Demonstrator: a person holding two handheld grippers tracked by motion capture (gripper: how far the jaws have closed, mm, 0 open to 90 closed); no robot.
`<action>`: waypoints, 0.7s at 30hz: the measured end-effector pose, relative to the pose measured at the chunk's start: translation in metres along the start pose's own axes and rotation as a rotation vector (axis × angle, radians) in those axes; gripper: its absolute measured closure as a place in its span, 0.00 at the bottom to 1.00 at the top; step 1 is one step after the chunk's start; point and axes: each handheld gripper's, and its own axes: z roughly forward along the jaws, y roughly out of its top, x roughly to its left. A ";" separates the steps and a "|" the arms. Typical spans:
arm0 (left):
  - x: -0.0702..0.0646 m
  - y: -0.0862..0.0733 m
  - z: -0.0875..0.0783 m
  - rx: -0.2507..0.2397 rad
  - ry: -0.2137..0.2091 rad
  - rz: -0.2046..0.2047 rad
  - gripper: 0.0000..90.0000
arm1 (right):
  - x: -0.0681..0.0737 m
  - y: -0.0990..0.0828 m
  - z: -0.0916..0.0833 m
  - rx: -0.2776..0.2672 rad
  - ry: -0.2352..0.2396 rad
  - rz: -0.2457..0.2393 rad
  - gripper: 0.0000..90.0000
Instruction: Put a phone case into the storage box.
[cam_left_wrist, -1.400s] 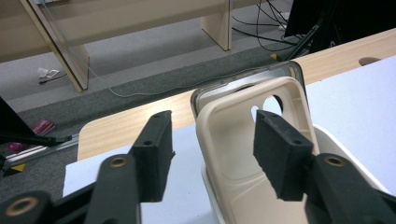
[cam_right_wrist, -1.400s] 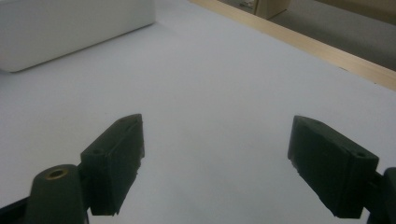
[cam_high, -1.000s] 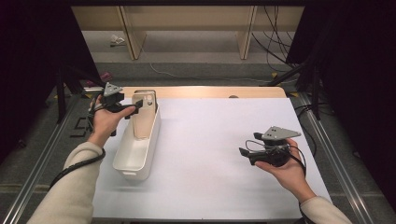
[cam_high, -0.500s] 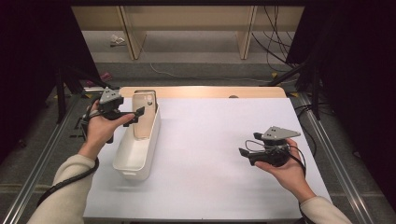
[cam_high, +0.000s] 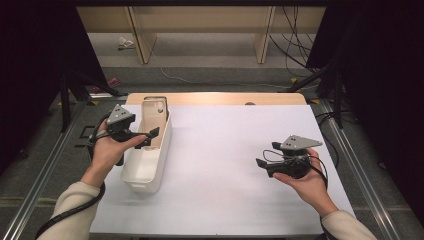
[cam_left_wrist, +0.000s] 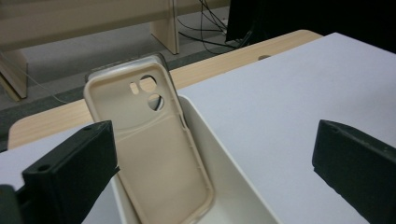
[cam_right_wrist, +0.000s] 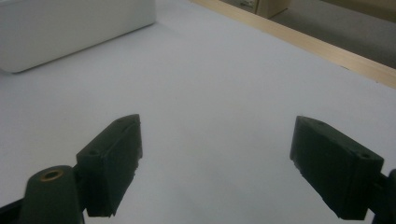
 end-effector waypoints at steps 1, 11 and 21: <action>-0.001 -0.001 -0.001 0.000 -0.001 0.003 0.00 | 0.000 0.000 0.000 0.000 0.000 0.001 0.20; -0.018 -0.012 -0.008 -0.008 -0.042 0.011 0.00 | 0.000 0.000 -0.001 -0.003 0.002 0.009 0.19; -0.035 -0.017 -0.014 -0.014 -0.076 0.043 0.00 | 0.000 0.000 -0.001 -0.008 0.002 0.009 0.19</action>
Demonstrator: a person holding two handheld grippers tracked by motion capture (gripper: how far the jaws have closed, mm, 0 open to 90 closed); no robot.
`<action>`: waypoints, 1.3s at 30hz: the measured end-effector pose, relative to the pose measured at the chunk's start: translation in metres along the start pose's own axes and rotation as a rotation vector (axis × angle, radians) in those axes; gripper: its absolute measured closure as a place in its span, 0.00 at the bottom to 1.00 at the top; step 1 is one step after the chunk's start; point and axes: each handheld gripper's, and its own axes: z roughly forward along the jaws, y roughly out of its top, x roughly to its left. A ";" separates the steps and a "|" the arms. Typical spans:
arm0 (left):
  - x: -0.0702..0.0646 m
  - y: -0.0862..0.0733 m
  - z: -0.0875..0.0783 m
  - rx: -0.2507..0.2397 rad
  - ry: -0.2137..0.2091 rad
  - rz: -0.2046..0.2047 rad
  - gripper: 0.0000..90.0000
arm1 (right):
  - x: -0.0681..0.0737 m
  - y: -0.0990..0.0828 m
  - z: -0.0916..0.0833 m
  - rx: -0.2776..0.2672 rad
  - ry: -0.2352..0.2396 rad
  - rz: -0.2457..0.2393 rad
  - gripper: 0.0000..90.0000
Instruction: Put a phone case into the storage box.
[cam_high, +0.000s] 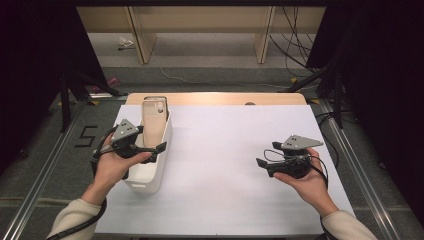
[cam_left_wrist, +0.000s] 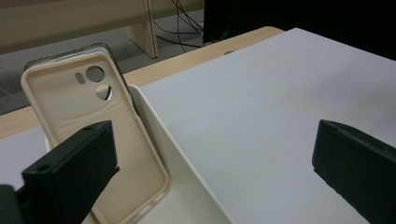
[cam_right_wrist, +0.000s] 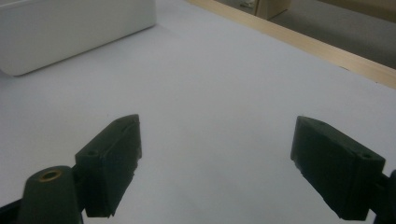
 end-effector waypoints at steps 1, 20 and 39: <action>-0.001 0.000 -0.001 -0.001 0.000 0.008 0.00 | 0.000 0.000 0.000 -0.001 0.000 -0.001 0.19; -0.021 -0.016 -0.009 0.002 -0.056 0.062 0.00 | 0.000 0.000 -0.001 -0.003 0.003 -0.002 0.19; -0.033 -0.033 -0.022 -0.034 -0.062 0.112 0.02 | 0.004 -0.002 -0.006 -0.013 0.013 -0.001 0.19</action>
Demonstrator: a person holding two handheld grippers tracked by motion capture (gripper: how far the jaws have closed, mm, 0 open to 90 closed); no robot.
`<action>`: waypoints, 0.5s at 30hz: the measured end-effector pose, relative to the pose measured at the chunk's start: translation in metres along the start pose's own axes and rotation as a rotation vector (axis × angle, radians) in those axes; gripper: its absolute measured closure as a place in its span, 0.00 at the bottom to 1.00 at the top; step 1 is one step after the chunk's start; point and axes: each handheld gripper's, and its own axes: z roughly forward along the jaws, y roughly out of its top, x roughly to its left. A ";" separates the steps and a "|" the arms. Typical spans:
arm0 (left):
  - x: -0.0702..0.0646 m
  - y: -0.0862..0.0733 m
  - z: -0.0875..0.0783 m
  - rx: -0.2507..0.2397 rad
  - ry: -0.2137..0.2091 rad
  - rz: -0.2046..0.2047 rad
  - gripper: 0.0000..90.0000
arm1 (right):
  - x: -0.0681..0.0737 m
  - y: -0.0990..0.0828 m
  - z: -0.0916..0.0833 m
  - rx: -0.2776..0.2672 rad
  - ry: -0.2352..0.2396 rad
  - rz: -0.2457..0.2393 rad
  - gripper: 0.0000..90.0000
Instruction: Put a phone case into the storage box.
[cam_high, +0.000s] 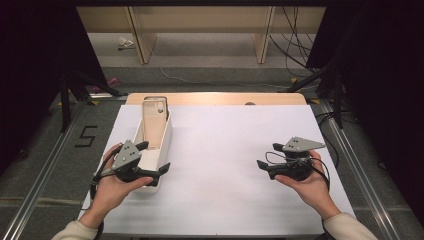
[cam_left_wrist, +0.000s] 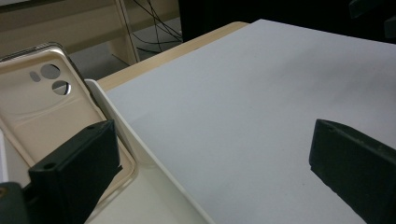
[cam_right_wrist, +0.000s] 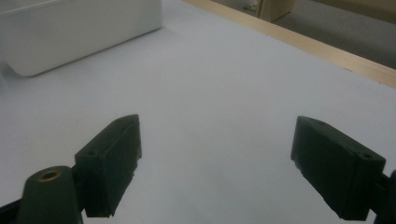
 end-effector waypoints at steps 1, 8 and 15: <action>0.000 -0.001 -0.001 -0.002 0.001 0.000 0.02 | 0.000 0.000 -0.001 -0.001 0.000 0.001 0.19; -0.002 -0.005 -0.006 -0.012 0.009 0.003 0.02 | 0.002 -0.003 -0.006 -0.002 0.003 0.009 0.19; -0.003 -0.008 -0.007 -0.019 0.009 -0.004 0.03 | 0.004 -0.003 -0.006 -0.004 0.007 0.007 0.19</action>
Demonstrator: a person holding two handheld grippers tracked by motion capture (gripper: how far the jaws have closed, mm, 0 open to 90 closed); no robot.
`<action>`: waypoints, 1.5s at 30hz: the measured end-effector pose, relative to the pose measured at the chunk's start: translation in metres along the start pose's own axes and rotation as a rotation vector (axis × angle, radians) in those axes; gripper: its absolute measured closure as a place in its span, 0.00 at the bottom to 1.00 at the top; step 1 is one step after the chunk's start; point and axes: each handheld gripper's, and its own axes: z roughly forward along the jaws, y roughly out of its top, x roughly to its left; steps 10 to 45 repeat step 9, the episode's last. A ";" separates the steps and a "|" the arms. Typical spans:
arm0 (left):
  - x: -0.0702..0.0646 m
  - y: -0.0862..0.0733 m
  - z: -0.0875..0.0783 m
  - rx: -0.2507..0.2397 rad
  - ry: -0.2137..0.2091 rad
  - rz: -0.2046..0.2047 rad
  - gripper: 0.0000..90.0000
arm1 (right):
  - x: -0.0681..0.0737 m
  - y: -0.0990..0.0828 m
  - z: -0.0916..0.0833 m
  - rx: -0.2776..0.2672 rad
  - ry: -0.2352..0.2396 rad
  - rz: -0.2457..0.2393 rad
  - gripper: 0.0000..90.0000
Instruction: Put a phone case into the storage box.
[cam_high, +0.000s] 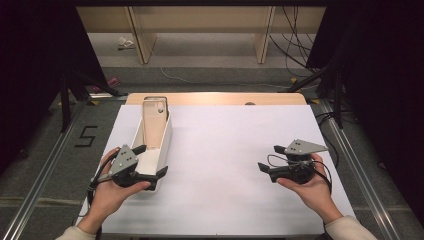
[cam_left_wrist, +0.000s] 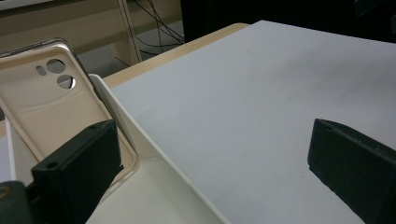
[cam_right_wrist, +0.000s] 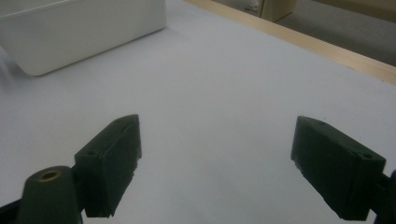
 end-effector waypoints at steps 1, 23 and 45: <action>-0.001 0.000 0.000 -0.002 0.002 -0.002 0.03 | 0.000 0.000 0.001 0.000 0.001 -0.001 0.19; -0.001 -0.001 0.002 -0.004 0.004 -0.004 0.03 | 0.001 0.000 0.002 0.000 0.008 0.003 0.19; -0.001 -0.001 0.002 -0.004 0.004 -0.004 0.03 | 0.001 0.000 0.002 0.000 0.008 0.003 0.19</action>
